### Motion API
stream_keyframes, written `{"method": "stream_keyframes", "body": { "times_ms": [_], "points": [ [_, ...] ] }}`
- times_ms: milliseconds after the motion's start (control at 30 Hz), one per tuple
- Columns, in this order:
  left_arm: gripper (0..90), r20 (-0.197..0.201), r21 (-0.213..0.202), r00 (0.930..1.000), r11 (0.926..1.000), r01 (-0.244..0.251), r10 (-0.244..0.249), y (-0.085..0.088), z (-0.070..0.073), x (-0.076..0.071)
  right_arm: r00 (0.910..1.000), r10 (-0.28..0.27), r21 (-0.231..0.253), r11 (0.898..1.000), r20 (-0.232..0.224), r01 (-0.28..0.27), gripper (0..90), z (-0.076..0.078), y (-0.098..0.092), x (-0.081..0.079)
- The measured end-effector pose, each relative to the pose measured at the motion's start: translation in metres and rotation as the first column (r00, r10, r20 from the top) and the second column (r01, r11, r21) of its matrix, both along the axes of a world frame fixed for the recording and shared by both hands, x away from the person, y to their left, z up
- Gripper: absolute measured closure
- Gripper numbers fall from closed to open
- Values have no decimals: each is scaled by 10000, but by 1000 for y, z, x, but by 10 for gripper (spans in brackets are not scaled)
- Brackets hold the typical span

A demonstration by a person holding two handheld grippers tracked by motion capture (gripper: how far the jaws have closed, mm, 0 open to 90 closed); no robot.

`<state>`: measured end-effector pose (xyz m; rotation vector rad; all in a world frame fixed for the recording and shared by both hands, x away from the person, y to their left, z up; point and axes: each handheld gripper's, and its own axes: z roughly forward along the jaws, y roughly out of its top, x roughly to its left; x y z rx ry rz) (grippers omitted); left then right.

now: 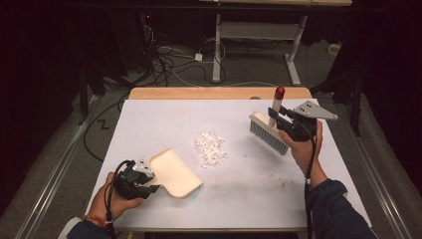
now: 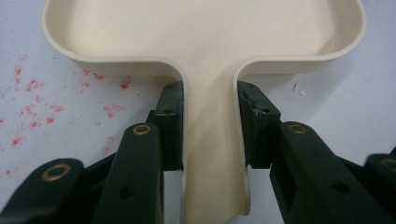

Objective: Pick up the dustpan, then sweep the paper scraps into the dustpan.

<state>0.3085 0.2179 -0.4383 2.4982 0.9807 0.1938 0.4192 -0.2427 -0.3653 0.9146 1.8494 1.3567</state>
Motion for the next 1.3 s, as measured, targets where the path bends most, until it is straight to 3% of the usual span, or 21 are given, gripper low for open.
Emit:
{"method": "stream_keyframes", "body": {
  "times_ms": [167,467,667,800,933,1167,1300],
  "points": [
    [632,-95,62,10000,10000,-22,23,-1,-3,1,10000,-12,-4,10000,-82,12,705,3,11,9],
    [631,-120,114,9999,9999,37,-36,-1,-5,3,9999,108,-329,9994,-129,-112,705,5,50,38],
    [631,-53,219,10000,9998,-1,2,-3,-5,1,9999,97,-527,9986,-143,-105,705,1,75,54],
    [632,-223,37,9997,10000,20,-19,0,-6,4,9998,-147,-595,9981,-160,137,706,-6,90,61],
    [631,-244,6,9997,10000,-13,13,0,-8,4,9997,-101,-455,9989,-234,91,706,-14,99,63],
    [631,-246,43,9997,10000,-22,23,0,-8,5,9974,484,-236,9985,-527,-497,706,-23,110,54],
    [631,-159,51,9998,9999,-105,106,-2,-8,5,9947,928,-467,9944,-450,-949,705,-24,115,48]
  ]
}}
